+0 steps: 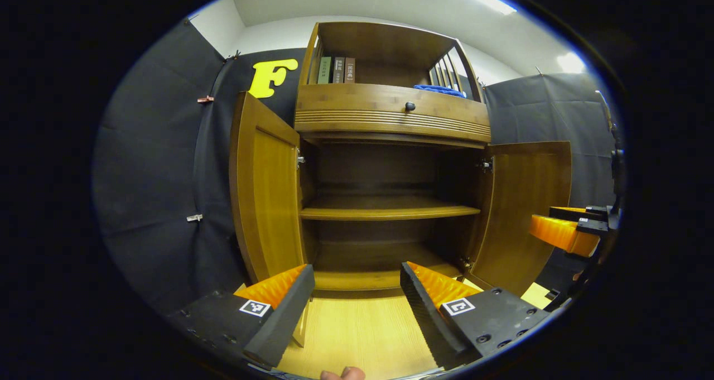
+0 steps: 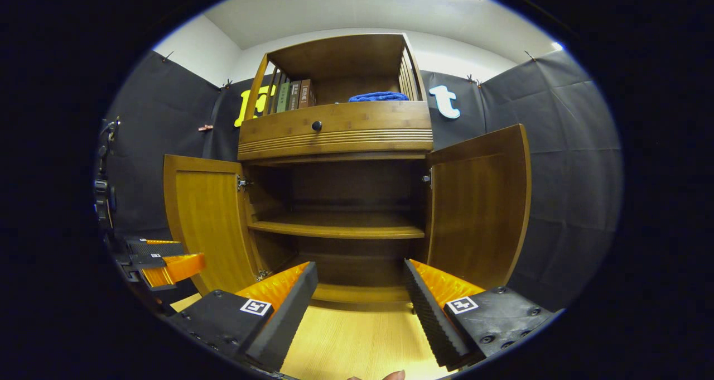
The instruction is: Open the right door of the double-door shoe cabinet with the right hand, and open the left door with the left hand.
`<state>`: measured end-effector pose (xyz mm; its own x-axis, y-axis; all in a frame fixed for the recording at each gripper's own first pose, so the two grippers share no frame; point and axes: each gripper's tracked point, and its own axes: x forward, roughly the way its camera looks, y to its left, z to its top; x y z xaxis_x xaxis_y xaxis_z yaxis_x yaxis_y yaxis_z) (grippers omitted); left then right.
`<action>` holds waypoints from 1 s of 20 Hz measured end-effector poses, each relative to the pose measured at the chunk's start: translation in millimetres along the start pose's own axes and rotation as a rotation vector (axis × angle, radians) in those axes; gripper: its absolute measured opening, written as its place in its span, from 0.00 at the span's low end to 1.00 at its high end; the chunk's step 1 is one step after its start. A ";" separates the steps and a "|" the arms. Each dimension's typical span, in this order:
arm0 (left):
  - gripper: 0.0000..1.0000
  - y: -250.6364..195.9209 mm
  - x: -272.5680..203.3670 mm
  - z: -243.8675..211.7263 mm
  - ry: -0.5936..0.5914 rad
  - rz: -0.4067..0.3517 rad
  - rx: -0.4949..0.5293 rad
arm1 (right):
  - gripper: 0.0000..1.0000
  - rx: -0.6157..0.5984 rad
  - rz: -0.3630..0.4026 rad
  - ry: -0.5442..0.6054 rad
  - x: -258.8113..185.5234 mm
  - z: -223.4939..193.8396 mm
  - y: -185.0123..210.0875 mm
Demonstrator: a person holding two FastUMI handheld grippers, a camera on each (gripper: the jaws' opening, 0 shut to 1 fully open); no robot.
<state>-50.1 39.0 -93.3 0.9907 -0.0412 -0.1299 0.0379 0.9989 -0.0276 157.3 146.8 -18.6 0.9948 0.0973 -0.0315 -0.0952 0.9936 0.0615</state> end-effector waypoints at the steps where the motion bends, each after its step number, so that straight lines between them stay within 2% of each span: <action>1: 0.96 0.2 0.4 -0.5 0.002 0.001 0.001 | 0.96 0.000 -0.001 -0.008 0.4 3.0 0.3; 3: 0.96 0.4 0.9 -0.8 0.005 0.004 0.004 | 0.98 -0.006 0.002 -0.019 1.4 8.3 1.7; 7: 0.95 0.4 1.1 0.9 0.001 -0.002 0.016 | 0.96 -0.012 0.006 -0.035 3.9 14.7 1.9; 14: 0.96 -1.3 1.6 6.5 -0.024 -0.017 0.041 | 0.98 -0.018 0.009 0.000 6.7 -1.2 2.7; 16: 0.96 -2.0 2.5 5.0 -0.017 -0.025 0.042 | 0.96 -0.016 0.006 0.011 7.3 -4.9 1.7; 20: 0.96 -4.1 7.7 0.9 0.004 -0.035 0.041 | 0.98 -0.018 0.001 0.029 8.7 -11.5 -1.8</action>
<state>-42.5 34.6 -93.3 0.9882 -0.0763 -0.1332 0.0781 0.9969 0.0085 165.7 146.5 -30.5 0.9932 0.0997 -0.0600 -0.0971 0.9943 0.0438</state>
